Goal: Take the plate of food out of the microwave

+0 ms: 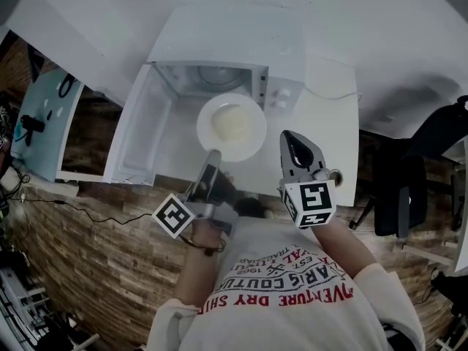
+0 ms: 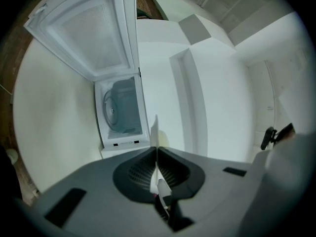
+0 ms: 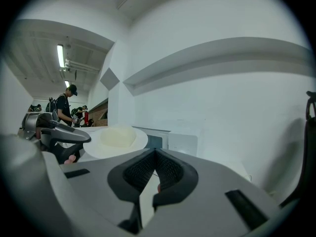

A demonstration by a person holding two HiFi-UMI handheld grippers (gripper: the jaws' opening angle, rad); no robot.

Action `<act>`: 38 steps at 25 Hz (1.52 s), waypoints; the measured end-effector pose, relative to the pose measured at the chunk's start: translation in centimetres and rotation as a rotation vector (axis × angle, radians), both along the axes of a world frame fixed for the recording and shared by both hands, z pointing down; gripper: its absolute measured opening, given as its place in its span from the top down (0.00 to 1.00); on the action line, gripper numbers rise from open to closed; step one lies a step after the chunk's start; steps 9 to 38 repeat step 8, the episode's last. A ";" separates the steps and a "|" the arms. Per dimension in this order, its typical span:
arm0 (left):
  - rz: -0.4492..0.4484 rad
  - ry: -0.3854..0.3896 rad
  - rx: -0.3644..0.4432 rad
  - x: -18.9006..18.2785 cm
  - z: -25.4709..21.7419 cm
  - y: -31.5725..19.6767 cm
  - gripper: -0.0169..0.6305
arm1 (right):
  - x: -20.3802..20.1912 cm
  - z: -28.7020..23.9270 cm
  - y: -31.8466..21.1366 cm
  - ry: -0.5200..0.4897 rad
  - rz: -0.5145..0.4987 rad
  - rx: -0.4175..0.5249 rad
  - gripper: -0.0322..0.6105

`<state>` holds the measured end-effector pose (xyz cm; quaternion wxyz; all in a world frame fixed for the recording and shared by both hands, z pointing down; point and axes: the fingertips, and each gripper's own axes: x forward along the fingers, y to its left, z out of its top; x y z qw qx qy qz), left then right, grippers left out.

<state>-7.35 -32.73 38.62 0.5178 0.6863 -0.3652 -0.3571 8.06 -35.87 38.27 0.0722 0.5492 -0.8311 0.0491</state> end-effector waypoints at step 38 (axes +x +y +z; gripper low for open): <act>0.004 0.014 0.009 0.0 -0.1 0.9 0.95 | -0.1 0.4 1.0 0.005 0.001 -0.006 0.93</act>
